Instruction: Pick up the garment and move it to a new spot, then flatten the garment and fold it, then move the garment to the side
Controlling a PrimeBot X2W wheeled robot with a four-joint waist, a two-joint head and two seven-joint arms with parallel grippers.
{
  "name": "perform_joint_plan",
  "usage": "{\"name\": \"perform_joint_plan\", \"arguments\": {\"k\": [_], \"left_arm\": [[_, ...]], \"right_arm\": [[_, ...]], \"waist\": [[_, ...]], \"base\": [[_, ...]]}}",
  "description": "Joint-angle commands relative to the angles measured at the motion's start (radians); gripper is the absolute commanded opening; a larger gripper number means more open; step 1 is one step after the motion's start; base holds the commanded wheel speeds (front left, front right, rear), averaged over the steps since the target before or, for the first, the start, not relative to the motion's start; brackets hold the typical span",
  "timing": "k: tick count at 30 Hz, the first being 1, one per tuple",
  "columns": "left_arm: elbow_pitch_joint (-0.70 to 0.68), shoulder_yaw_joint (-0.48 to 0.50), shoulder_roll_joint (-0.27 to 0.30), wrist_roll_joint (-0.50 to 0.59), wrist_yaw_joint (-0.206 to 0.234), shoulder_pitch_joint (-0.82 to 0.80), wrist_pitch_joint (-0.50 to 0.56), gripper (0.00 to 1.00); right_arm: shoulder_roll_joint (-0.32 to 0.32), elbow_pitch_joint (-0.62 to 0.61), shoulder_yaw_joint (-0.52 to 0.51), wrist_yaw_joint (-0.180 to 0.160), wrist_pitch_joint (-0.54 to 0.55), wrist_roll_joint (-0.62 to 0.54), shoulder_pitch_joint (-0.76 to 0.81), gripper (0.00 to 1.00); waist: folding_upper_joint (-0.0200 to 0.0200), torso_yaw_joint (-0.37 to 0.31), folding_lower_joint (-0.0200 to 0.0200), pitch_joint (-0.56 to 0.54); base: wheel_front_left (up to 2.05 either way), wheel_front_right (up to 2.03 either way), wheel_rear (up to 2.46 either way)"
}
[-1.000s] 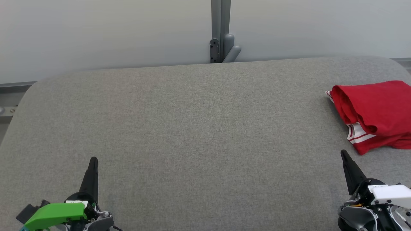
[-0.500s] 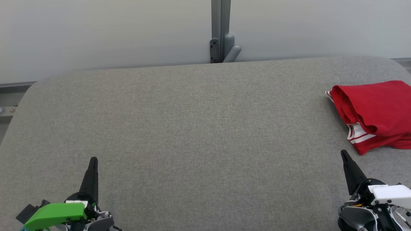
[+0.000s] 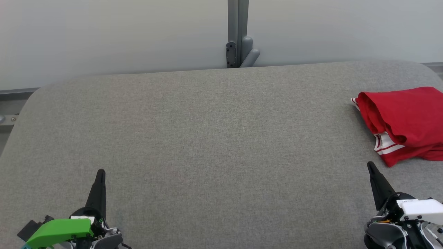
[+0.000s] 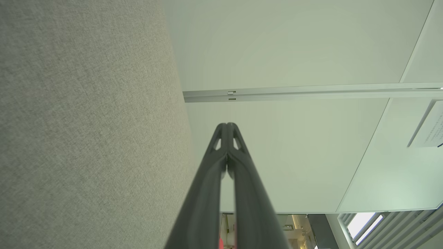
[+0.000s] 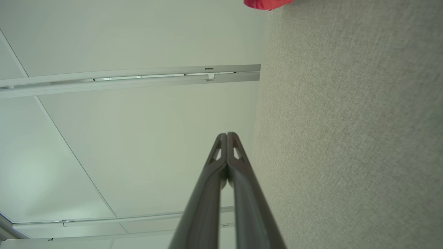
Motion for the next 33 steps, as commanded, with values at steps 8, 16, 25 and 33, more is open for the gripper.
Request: {"name": "perform_joint_plan", "arguments": {"k": [8,16,25,33], "left_arm": [[0.000,0.004,0.000,0.003,-0.007,-0.013,0.002,0.00],[0.000,0.005,-0.001,0.004,-0.007,-0.013,0.003,0.00],[0.000,0.005,-0.001,0.004,-0.007,-0.013,0.003,0.00],[0.000,0.006,-0.001,0.005,-0.007,-0.013,0.004,0.00]], "right_arm": [[0.000,0.002,-0.004,0.000,0.003,-0.005,-0.010,0.00],[0.001,0.002,-0.005,0.000,0.004,-0.005,-0.010,0.00],[0.001,0.002,-0.005,0.000,0.005,-0.006,-0.010,0.00],[0.002,0.002,-0.006,0.000,0.005,-0.007,-0.010,0.00]], "waist": [[-0.0001,0.000,0.0000,0.000],[-0.0001,0.000,0.0000,0.000],[-0.0001,0.000,0.0000,0.000],[-0.0001,0.000,0.0000,0.000]], "base": [[0.00,0.00,0.00],[0.00,0.00,0.00],[0.00,0.00,0.00],[0.00,0.00,0.00]]}}
